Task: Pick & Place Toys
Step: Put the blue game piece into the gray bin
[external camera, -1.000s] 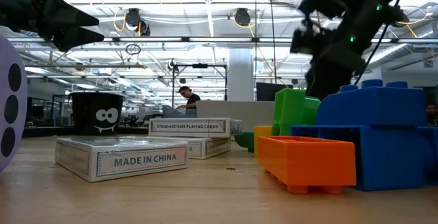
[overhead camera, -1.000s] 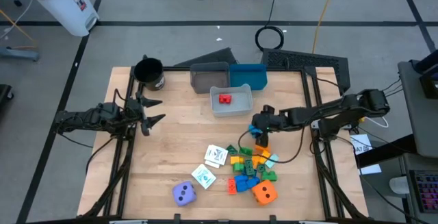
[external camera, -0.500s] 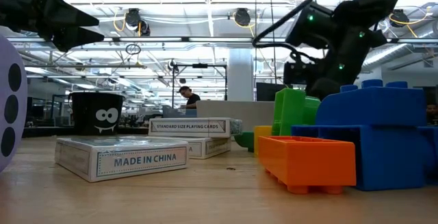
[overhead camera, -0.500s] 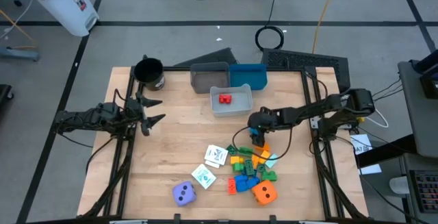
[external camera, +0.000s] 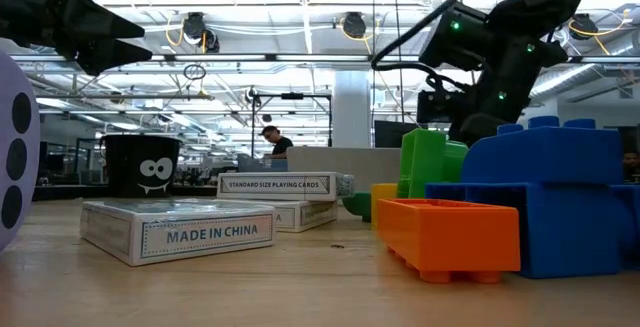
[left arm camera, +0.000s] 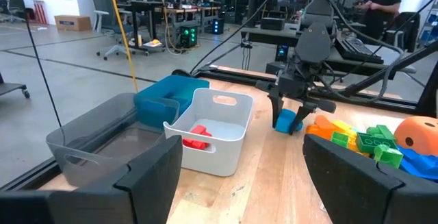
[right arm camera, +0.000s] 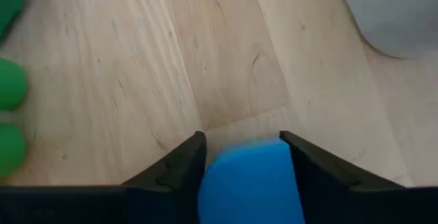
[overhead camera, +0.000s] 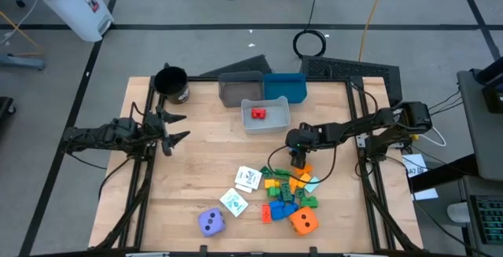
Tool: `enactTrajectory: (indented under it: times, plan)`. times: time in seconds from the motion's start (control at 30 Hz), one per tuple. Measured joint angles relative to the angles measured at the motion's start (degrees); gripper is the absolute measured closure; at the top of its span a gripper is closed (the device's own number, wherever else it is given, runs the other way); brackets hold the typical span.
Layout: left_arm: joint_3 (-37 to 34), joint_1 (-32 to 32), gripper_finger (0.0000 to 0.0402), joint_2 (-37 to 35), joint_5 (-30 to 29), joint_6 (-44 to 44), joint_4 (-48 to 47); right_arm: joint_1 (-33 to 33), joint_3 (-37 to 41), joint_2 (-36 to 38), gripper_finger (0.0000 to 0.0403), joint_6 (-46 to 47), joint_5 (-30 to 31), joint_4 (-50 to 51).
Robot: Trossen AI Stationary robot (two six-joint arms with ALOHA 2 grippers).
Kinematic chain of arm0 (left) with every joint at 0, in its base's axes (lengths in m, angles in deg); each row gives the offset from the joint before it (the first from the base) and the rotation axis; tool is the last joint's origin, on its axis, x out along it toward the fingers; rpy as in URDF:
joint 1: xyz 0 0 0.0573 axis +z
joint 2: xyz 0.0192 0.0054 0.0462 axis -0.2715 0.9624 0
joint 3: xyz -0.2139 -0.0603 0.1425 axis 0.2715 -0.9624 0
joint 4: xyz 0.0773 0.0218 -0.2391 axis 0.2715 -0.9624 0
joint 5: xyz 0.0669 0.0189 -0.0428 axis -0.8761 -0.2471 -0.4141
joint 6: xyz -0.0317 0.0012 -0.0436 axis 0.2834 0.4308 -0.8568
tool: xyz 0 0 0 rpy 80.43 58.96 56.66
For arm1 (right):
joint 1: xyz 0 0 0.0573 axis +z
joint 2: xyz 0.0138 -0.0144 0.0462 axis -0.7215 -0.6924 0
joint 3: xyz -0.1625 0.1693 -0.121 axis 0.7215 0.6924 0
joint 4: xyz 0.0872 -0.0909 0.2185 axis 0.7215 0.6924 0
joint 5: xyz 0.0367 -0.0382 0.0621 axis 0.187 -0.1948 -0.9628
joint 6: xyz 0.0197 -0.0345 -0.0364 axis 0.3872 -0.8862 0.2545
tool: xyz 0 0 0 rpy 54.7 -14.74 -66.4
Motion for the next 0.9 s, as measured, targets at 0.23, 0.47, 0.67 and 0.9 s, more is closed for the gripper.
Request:
enactTrajectory:
  times: [0.23,0.47,0.67,0.9]
  plan:
    - [0.0,0.0,0.0091,0.0,0.0,0.0,0.0,0.0,0.0,0.1,0.025,-0.2,-0.1,0.6]
    - [0.0,0.0,0.0091,0.0,0.0,0.0,0.0,0.0,-2.3,0.0,0.025,-1.3,-0.1,2.3]
    - [0.0,0.0,0.0091,0.0,-0.1,0.0,0.0,0.1,-7.6,0.0,0.025,-2.4,-0.1,3.7]
    - [0.0,0.0,0.0091,0.0,-0.1,0.0,0.0,-0.6,-11.4,0.0,0.025,-7.0,-0.1,-1.8]
